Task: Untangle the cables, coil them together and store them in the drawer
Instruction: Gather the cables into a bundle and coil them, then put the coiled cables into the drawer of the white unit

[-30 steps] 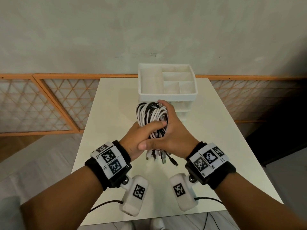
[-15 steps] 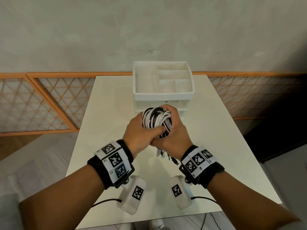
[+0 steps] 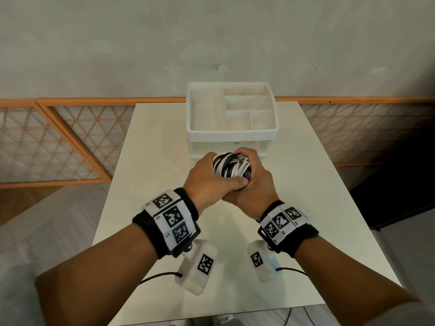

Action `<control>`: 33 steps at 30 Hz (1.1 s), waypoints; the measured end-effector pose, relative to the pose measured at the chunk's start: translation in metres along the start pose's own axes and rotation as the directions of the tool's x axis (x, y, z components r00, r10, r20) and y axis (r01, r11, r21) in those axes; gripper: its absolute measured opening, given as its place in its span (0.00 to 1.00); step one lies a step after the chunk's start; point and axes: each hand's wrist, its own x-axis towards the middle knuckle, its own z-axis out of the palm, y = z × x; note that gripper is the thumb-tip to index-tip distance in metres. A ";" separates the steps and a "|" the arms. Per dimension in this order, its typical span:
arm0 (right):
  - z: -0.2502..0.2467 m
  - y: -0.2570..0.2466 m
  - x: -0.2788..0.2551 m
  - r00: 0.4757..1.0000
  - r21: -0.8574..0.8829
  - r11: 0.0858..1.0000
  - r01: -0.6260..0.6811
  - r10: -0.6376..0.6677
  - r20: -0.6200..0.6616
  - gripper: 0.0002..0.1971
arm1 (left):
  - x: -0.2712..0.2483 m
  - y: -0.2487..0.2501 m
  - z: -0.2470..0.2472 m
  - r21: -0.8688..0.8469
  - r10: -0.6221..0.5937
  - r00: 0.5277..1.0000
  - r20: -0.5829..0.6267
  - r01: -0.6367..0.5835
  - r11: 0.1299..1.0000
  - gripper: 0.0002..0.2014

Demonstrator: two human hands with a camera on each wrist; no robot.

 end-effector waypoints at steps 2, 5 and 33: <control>0.000 0.007 0.001 0.999 -0.085 0.996 0.018 -0.014 0.047 0.45 | 0.003 0.000 -0.001 0.059 -0.017 1.000 0.007 0.017 0.998 0.25; 0.004 0.014 0.004 0.996 -0.155 0.987 0.035 -0.022 0.085 0.50 | 0.002 -0.006 0.005 0.145 0.012 0.999 -0.048 -0.005 0.989 0.18; -0.062 0.035 0.065 0.978 -0.141 0.990 0.031 -0.059 -0.199 0.36 | 0.109 -0.035 0.039 -0.659 -0.496 0.804 0.327 0.570 0.490 0.03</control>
